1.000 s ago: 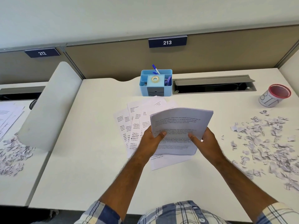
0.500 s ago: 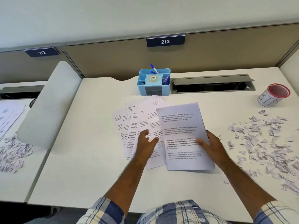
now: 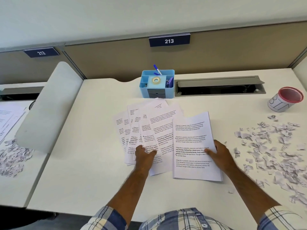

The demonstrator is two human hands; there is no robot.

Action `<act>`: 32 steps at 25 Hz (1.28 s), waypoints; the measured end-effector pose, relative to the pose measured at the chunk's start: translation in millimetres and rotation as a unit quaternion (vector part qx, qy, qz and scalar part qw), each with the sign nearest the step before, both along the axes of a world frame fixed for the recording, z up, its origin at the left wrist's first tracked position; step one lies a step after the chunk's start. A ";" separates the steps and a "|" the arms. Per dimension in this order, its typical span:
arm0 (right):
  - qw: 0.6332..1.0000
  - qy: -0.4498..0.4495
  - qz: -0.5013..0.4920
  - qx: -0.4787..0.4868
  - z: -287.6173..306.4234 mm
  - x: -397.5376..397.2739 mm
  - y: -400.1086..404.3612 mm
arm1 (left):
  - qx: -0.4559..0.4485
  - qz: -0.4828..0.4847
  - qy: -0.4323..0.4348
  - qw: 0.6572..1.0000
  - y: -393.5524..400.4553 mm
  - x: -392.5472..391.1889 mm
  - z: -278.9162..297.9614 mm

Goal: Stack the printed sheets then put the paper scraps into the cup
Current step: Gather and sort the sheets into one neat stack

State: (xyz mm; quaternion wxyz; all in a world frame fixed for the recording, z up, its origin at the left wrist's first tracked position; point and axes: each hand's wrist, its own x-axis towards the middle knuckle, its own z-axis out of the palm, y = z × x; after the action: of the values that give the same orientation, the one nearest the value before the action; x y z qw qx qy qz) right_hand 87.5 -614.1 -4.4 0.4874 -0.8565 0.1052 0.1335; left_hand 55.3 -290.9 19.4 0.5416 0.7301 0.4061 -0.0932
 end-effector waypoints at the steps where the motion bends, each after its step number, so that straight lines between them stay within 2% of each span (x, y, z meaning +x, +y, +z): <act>1: 1.000 0.004 0.001 0.003 -0.6 0.2 1.0 | -0.004 0.006 0.002 1.000 -0.9 3.4 -1.0; 11: 1.000 0.026 0.000 0.009 -4.1 -0.1 5.0 | -0.102 -0.027 0.004 0.994 -20.2 34.6 5.0; 21: 0.996 0.020 -0.005 0.090 13.8 -6.7 1.1 | -0.033 -0.002 -0.023 0.999 -12.3 43.6 19.9; 29: 0.993 -0.010 -0.033 0.116 49.0 -11.6 -8.9 | -0.033 0.038 -0.104 0.993 28.0 22.4 58.9; 32: 0.992 -0.021 -0.054 0.113 54.3 -13.6 -15.1 | -0.062 0.051 -0.123 0.989 39.2 13.0 81.0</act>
State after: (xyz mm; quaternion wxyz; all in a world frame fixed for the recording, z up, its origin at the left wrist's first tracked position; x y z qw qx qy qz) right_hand 73.9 -629.2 49.9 0.5895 -0.7916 0.1254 0.1004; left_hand 68.3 -251.7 100.4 0.6361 0.6792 0.3660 0.0000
